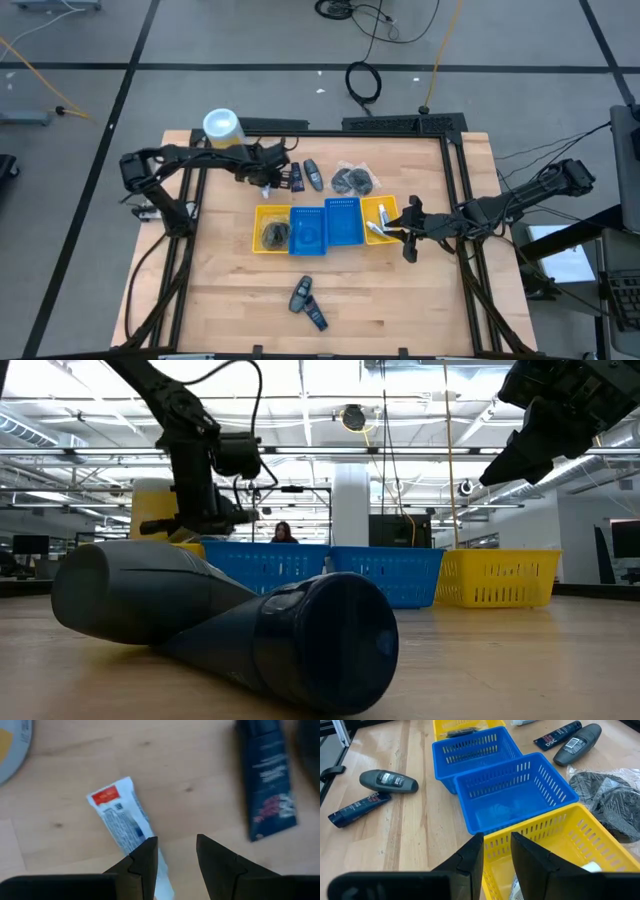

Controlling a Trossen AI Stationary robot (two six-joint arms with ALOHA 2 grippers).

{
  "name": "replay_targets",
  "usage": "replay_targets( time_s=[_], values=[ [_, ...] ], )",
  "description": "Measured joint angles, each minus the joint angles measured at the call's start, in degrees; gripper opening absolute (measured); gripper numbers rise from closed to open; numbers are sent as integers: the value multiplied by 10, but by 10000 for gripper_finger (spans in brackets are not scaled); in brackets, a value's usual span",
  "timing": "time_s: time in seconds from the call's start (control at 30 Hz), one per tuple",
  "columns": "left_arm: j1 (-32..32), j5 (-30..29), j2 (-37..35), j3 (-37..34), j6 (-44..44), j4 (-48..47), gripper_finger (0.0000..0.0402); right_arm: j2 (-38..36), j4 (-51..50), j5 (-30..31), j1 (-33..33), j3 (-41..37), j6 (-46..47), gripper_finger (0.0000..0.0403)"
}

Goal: Pick & Place Travel size toiletries
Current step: Put the toothpaste into the right yellow bin

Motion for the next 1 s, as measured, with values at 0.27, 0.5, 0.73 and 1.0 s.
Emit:
replay_targets(
  time_s=[0.27,0.5,0.73,1.0],
  values=[
    [10,17,11,0,7,-3,136,0,1,0,0,0,0,89],
    [8,22,10,0,16,-16,140,0,1,0,0,0,-3,89],
    [6,17,10,0,19,-21,180,0,1,0,0,0,-4,89],
    [9,25,10,0,-9,-47,233,0,1,0,0,0,-4,89]
  ],
)
